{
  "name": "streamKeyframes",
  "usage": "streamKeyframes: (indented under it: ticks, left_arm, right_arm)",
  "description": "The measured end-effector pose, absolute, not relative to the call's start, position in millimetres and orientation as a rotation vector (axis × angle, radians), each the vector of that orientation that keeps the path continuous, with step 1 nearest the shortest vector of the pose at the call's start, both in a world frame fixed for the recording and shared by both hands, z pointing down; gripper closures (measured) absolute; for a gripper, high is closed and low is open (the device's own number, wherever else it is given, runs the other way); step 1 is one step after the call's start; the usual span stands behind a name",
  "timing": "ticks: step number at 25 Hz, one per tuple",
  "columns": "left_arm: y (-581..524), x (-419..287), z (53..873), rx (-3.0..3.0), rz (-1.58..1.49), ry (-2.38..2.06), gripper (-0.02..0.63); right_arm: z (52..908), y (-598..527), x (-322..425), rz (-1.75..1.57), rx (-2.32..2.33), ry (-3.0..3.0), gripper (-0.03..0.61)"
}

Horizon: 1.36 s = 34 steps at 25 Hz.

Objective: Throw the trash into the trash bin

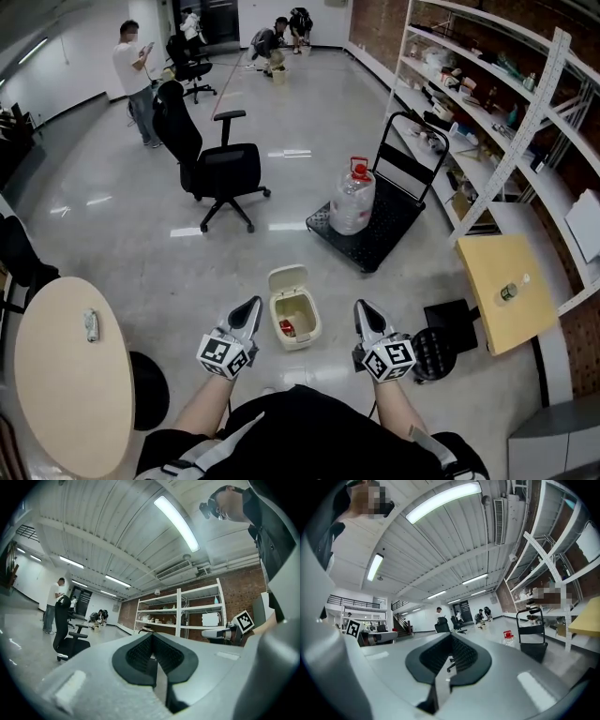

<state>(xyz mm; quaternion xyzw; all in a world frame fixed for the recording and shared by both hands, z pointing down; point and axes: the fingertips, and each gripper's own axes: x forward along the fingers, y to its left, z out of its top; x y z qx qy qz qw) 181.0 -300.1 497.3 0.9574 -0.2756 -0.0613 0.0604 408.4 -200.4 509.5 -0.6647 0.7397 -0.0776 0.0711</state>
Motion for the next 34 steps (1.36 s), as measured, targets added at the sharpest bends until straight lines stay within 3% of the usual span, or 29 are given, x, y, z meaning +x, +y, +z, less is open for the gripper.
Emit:
streamKeyframes:
  ticks: [19,34]
  left_arm:
    - [-300,181,507,2.93,-0.111,-0.852,0.614]
    - [-280,166,531,2.851,-0.092,-0.846,0.614]
  right_arm:
    - [524,-178,438,-0.259,-2.092,2.205,0.574]
    - [542,-175,419,-0.326,-2.073,2.252,0.574]
